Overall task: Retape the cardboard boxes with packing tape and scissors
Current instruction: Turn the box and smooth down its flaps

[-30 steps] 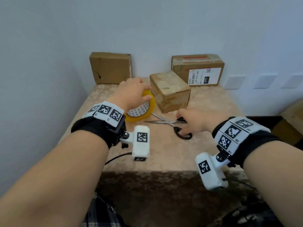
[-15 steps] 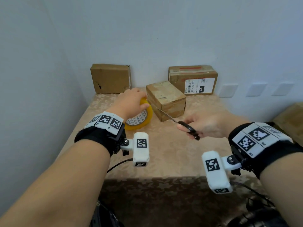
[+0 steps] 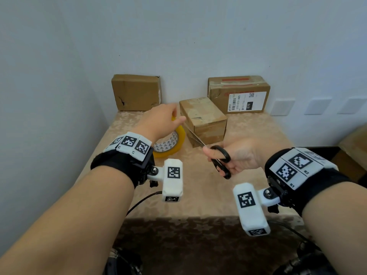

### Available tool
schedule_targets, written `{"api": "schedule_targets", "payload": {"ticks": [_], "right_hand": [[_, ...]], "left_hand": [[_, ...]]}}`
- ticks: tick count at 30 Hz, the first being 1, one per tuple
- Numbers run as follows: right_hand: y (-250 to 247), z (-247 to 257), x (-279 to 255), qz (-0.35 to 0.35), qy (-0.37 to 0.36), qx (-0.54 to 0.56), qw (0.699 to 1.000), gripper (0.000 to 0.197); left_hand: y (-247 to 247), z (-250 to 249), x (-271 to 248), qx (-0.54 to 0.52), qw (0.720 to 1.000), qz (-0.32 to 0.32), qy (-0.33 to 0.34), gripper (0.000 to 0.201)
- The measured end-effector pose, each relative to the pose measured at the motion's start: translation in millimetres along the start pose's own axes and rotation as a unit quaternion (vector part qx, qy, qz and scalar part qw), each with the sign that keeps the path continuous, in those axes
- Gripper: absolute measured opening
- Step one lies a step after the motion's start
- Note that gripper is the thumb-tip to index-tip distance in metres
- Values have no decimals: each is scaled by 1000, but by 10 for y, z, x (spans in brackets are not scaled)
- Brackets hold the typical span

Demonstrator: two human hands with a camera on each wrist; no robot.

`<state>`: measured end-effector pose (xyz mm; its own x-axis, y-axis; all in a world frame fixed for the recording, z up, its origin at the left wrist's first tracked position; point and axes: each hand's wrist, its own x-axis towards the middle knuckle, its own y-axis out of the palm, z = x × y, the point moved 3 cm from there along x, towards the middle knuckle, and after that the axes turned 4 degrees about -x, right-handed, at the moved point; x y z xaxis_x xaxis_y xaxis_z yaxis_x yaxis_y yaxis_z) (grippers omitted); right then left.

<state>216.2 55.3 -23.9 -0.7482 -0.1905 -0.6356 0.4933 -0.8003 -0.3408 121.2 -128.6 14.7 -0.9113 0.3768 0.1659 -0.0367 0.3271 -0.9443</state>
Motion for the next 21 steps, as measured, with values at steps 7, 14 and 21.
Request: {"api": "schedule_targets", "payload": {"ticks": [7, 14, 21], "right_hand": [[51, -66, -66, 12, 20, 32, 999, 21], [15, -133, -19, -35, 38, 56, 997, 29], [-68, -256, 49, -18, 25, 59, 998, 37]], "left_hand": [[-96, -173, 231, 20, 991, 130, -32, 14], [-63, -203, 290, 63, 979, 188, -50, 36], [41, -243, 330, 82, 975, 198, -56, 35]]}}
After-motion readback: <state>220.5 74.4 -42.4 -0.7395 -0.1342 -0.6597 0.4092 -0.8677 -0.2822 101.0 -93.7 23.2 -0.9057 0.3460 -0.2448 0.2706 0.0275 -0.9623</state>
